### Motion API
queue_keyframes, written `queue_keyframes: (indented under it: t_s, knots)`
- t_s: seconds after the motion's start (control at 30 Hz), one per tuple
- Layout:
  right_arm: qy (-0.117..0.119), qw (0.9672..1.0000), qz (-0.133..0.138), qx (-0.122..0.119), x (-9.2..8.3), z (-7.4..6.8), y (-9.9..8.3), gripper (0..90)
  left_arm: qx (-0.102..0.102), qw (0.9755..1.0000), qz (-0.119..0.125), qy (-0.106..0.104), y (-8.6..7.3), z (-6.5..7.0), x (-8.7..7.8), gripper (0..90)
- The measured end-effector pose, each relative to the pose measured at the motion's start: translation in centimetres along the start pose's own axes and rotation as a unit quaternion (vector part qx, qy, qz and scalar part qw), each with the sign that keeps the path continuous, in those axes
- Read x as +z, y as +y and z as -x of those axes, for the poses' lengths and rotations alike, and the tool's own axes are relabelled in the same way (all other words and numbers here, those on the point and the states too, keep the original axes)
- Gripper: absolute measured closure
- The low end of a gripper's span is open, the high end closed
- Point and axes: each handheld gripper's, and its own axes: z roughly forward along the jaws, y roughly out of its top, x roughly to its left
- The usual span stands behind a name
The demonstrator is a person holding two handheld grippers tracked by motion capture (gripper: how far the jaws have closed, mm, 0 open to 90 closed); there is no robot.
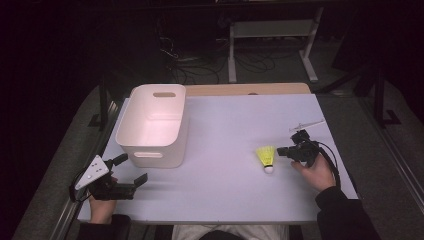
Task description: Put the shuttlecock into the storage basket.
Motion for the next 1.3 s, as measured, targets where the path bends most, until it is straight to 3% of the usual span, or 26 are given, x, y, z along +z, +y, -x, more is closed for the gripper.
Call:
queue_keyframes:
  t_s: [1.3]
  knots:
    - [0.015,0.9994,-0.019,-0.025,2.1,-1.9,1.0,88.7,0.000,1.0000,0.000,-0.002,0.0,0.0,0.0,0.0]
